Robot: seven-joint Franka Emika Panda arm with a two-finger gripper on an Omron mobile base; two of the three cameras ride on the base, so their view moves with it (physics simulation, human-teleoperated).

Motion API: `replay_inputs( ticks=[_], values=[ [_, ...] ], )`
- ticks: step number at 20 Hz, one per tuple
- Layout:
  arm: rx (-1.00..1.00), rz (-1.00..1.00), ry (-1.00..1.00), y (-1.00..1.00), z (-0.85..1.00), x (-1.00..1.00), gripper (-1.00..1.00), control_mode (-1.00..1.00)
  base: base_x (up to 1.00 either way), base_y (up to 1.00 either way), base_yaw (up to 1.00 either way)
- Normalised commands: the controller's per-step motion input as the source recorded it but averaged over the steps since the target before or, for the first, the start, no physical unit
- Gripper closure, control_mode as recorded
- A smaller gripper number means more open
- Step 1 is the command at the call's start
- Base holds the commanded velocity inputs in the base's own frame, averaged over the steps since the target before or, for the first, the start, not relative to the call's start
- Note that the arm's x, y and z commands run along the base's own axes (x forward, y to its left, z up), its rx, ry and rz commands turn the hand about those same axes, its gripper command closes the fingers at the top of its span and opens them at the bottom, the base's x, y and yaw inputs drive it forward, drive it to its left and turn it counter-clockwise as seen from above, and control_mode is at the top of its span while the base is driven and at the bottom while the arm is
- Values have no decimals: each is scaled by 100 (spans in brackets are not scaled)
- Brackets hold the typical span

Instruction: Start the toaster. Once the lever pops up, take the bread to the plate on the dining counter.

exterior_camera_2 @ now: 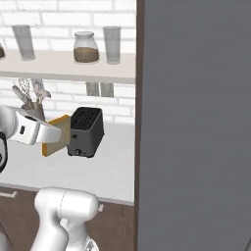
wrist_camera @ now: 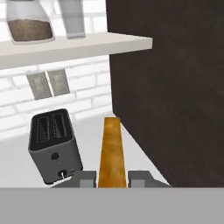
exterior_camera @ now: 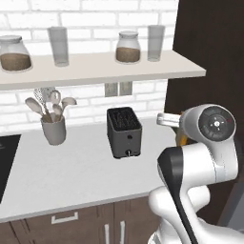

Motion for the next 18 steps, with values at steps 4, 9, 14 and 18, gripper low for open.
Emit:
replay_inputs(
  ticks=[4, 9, 14, 18],
  values=[
    [0, 0, 0, 0, 0, 0, 100, 100, -4, 76, -19],
    [0, 0, 0, 0, 0, 0, 100, 100, -26, 79, -39],
    [0, 0, 0, 0, 0, 0, 100, 100, -56, 11, -63],
    [0, 0, 0, 0, 0, 0, 100, 100, -51, 0, -74]
  ],
)
